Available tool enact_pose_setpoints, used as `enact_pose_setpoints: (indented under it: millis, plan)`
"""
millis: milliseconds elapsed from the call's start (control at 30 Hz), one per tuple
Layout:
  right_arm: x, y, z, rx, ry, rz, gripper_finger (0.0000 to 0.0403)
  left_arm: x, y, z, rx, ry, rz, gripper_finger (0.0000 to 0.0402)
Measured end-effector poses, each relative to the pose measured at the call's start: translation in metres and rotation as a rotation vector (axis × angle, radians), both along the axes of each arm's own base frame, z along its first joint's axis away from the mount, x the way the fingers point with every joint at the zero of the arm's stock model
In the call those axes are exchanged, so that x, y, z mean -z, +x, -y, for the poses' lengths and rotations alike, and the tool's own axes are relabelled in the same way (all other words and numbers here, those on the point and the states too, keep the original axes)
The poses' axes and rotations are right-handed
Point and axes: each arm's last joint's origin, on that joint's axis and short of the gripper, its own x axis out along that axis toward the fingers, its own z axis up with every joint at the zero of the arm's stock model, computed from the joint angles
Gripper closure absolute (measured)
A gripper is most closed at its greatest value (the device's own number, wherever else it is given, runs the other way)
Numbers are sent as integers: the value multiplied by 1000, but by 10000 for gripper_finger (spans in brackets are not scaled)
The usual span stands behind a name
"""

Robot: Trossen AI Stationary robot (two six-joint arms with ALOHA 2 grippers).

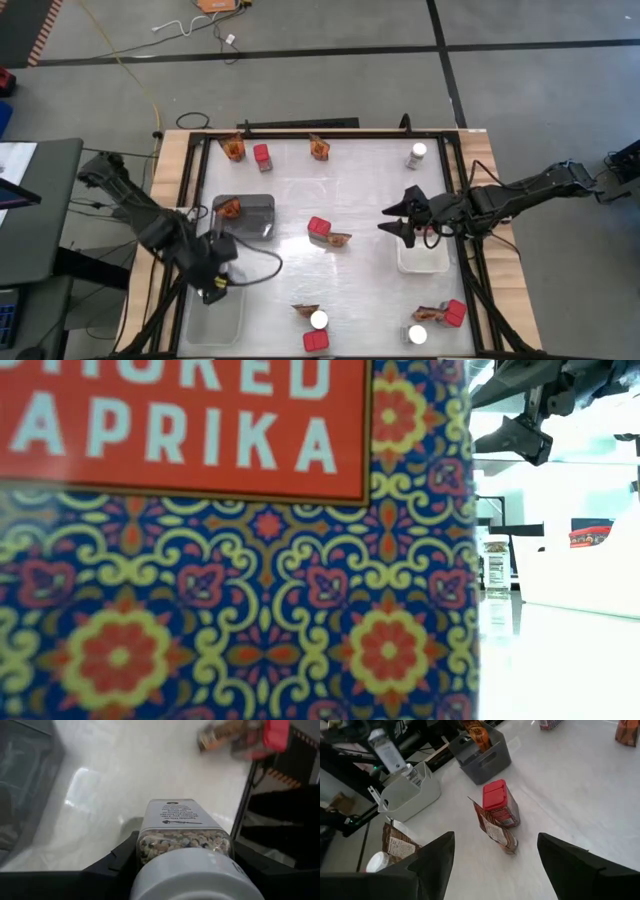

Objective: Sort spices by type
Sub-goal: Put the white spice bottle into the gray bin

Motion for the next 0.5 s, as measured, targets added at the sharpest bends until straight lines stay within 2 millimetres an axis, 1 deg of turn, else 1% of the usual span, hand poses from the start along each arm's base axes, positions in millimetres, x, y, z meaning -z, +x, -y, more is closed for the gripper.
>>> enact_pose_setpoints:
  millis: [267,500]
  plan:
    - [2,1,0,29,58,-7,92,20,-7,36,136,69,-74,207]
    - [2,1,0,38,77,-3,92,47,2,57,225,171,-154,207]
